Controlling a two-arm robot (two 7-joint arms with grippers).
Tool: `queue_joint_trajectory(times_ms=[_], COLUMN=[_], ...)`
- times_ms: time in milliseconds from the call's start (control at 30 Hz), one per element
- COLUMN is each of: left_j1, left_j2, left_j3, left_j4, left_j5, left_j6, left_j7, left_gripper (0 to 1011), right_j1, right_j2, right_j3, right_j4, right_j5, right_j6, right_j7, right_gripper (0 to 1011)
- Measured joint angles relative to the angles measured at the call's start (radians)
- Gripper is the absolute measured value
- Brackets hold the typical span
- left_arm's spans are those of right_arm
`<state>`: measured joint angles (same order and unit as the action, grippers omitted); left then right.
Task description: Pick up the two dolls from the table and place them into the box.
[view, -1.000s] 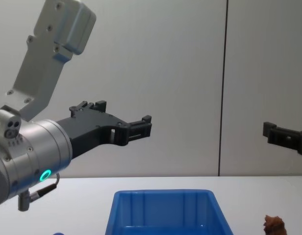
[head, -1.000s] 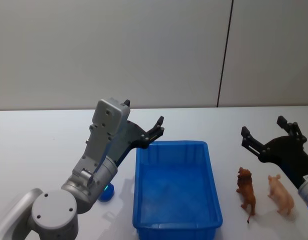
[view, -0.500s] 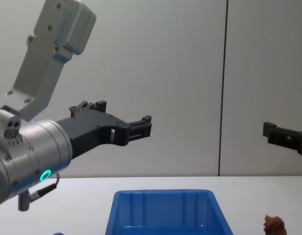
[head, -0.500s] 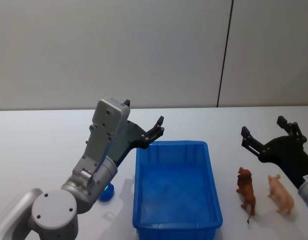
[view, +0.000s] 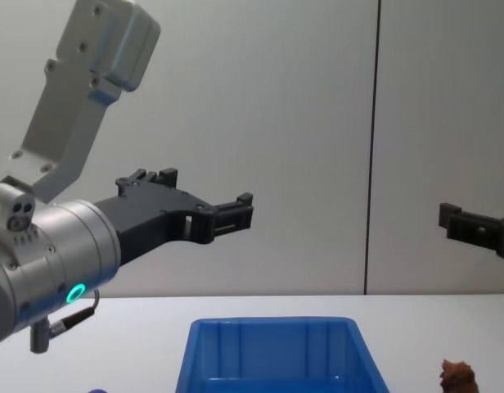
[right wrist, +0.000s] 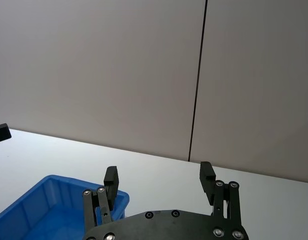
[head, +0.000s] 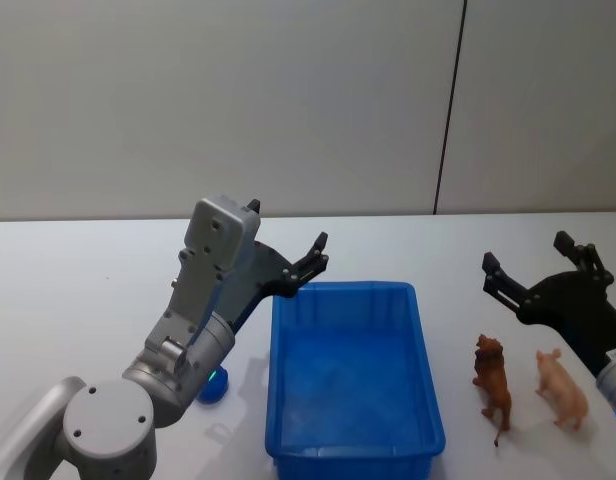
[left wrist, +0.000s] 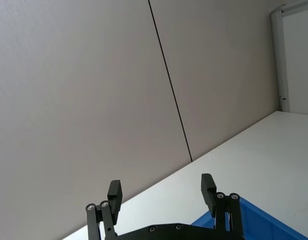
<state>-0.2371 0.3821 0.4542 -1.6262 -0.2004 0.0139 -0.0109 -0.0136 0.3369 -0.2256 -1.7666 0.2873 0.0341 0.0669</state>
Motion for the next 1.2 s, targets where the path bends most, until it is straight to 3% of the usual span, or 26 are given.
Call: queue_joint_trajectory(times_ms=[533, 1200], left_j1=[0.000, 0.000], left_j2=[0.000, 0.000], left_j3=[0.000, 0.000], left_j4=[0.000, 0.000], left_j5=[0.000, 0.000], left_j6=[0.000, 0.000], left_j7=[0.000, 0.000], left_gripper=[1001, 1001], right_j1=[0.020, -0.037], right_j2=[-0.014, 0.011], right_j3=[0.011, 0.041], right_j4=[0.027, 0.019], right_j5=[0.004, 0.038], right_j6=[0.062, 0.238], right_j7=[-0.046, -0.153], right_gripper=[1001, 1001])
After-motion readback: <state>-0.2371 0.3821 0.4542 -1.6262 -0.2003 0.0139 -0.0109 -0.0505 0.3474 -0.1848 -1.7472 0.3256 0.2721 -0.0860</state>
